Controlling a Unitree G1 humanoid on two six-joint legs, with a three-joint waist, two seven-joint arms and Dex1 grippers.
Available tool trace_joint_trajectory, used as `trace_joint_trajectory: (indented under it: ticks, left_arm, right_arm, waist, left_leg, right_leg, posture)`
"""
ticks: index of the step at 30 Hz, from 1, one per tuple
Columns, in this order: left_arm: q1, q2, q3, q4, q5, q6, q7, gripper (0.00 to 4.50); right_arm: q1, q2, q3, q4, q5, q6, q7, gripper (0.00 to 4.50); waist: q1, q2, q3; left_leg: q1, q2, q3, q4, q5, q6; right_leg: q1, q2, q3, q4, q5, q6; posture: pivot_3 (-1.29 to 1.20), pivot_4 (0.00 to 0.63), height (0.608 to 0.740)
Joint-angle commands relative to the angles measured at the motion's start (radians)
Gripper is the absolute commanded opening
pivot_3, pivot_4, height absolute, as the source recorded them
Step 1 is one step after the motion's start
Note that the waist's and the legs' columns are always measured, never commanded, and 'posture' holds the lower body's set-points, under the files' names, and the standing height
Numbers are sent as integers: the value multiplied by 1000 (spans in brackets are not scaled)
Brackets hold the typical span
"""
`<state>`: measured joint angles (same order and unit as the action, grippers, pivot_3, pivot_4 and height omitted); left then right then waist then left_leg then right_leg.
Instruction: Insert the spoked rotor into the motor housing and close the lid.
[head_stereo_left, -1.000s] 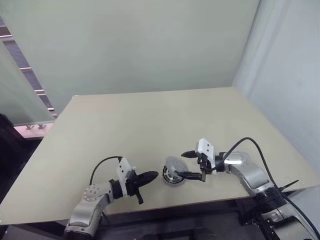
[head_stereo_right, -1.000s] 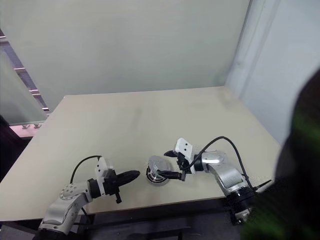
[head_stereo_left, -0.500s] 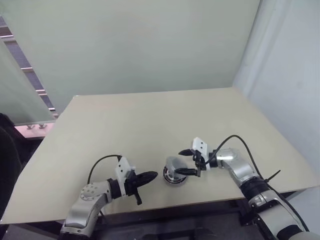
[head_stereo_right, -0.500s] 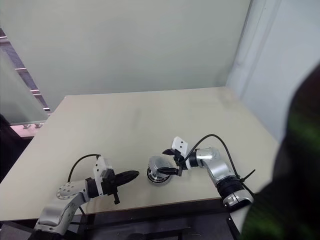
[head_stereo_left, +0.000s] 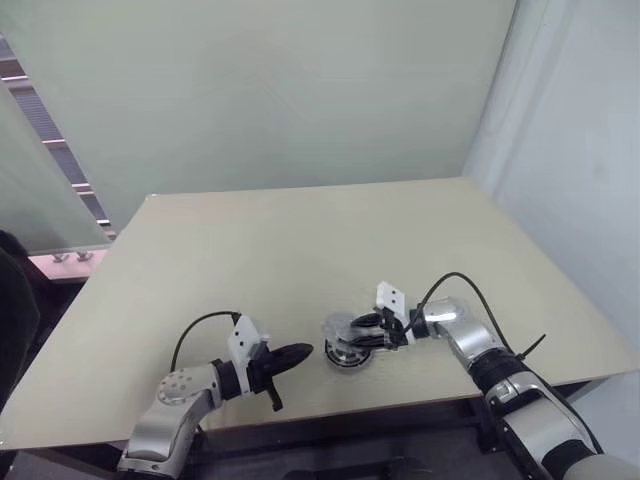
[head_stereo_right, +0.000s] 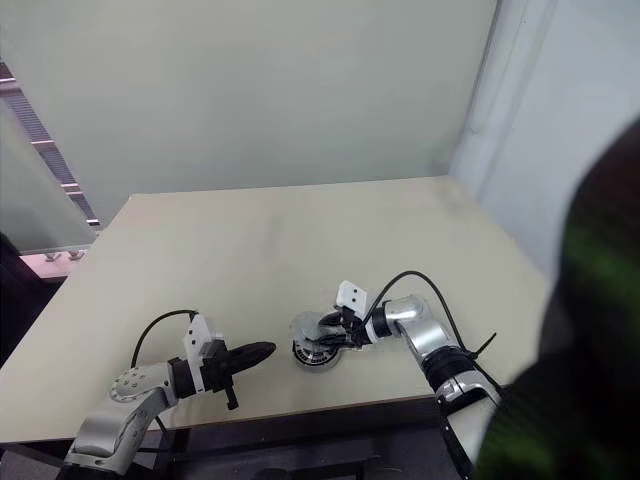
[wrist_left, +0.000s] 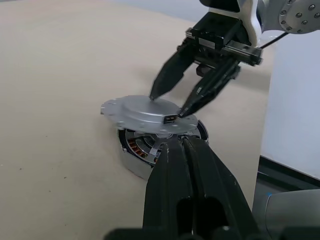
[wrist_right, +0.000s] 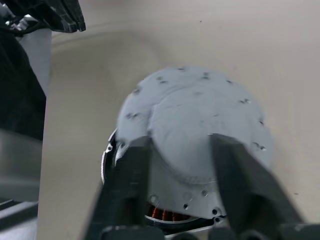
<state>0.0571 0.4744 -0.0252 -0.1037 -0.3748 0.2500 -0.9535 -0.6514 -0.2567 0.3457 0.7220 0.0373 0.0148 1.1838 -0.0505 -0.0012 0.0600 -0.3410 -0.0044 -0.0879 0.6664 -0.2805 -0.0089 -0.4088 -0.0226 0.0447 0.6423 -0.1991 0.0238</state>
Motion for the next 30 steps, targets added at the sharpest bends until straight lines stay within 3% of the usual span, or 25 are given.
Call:
trace_joint_trajectory:
  ticks: [1, 3, 12, 16, 19, 30]
  left_arm:
    - [-1, 8, 21, -41, -16, -22, 5, 0]
    - [0, 7, 21, -41, -16, -23, 5, 0]
    - [-17, 2, 12, -21, -10, -26, 4, 0]
    - [-24, -3, 7, -12, -7, -28, 5, 0]
    - [-29, -6, 2, -4, -6, -31, 1, 0]
    - [-40, -5, -1, 4, -3, -41, -6, 0]
  right_arm:
    - [-27, 8, -9, -19, -4, 6, 6, 739]
    - [-25, 10, -7, -29, -4, 21, 20, 40]
    - [4, -6, -60, -155, 46, 124, 21, 11]
    - [34, -24, -73, -252, 56, 255, -11, 11]
    - [71, -67, -54, -362, 73, 402, 15, 596]
    - [87, -80, -46, -409, 75, 439, -13, 4477]
  waist:
    - [0, 0, 0]
    - [0, 0, 0]
    - [1, 0, 0]
    - [1, 0, 0]
    - [1, 0, 0]
    - [0, 1, 0]
  left_leg:
    - [0, 0, 0, 0, 0, 0]
    - [0, 1, 0, 0, 0, 0]
    - [0, 1, 0, 0, 0, 0]
    - [0, 1, 0, 0, 0, 0]
    - [-1, 1, 0, 0, 0, 0]
    - [0, 3, 1, 0, 0, 0]
  right_leg:
    - [0, 0, 0, 0, 0, 0]
    - [0, 1, 0, 0, 0, 0]
    - [0, 3, 3, 0, 0, 0]
    - [0, 3, 3, 0, 0, 0]
    - [0, 3, 3, 0, 0, 0]
    - [-1, 5, 4, 0, 0, 0]
  posture:
    - [0, 0, 740]
    - [0, 0, 740]
    - [0, 0, 740]
    - [0, 0, 740]
    - [0, 0, 740]
    - [0, 0, 740]
